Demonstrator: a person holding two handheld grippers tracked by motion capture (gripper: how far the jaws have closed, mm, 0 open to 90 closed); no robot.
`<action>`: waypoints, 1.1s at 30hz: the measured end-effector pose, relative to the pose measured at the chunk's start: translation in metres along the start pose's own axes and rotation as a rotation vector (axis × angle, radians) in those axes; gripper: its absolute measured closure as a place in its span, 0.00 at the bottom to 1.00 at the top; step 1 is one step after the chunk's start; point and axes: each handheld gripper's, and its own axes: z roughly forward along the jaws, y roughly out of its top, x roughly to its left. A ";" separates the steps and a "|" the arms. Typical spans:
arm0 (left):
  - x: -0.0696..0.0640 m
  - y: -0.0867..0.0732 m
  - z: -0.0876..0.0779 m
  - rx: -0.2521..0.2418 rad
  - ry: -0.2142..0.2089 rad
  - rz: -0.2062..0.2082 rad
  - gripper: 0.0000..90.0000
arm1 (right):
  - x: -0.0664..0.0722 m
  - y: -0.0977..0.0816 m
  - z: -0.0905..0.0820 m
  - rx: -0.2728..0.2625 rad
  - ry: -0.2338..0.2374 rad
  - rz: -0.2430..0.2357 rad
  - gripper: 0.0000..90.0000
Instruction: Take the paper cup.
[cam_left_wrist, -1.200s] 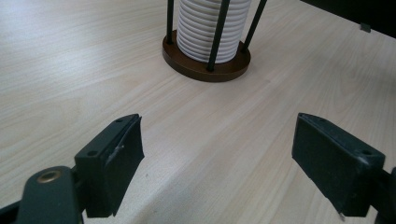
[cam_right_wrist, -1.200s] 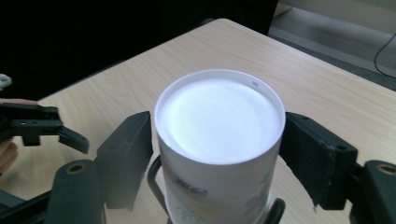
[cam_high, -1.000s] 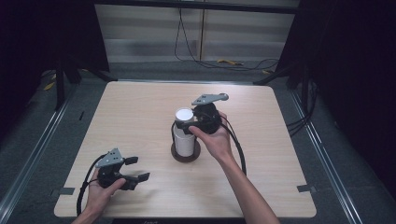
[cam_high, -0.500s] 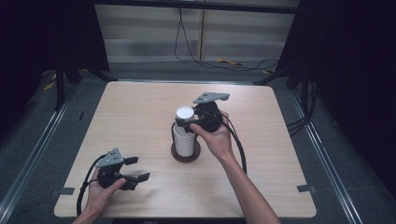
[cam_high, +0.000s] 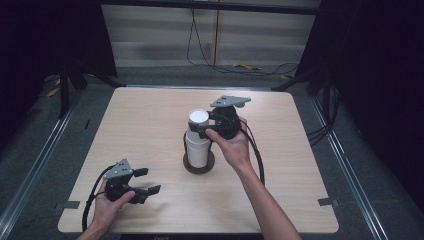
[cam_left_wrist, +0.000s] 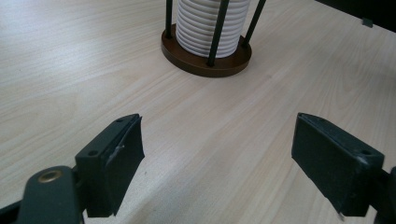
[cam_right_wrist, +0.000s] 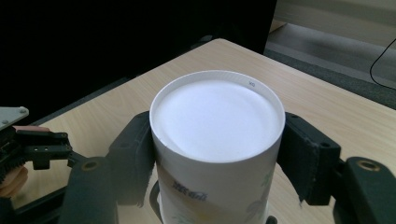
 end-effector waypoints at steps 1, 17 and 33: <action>0.000 0.000 0.000 -0.003 -0.001 -0.005 0.19 | 0.000 0.000 -0.001 -0.004 -0.004 -0.001 0.37; 0.001 0.000 0.000 -0.006 0.003 -0.005 0.19 | 0.000 0.012 -0.010 -0.045 0.016 0.009 0.38; 0.003 0.009 0.003 -0.036 0.006 -0.011 0.19 | -0.001 0.015 -0.016 -0.095 0.031 0.027 0.39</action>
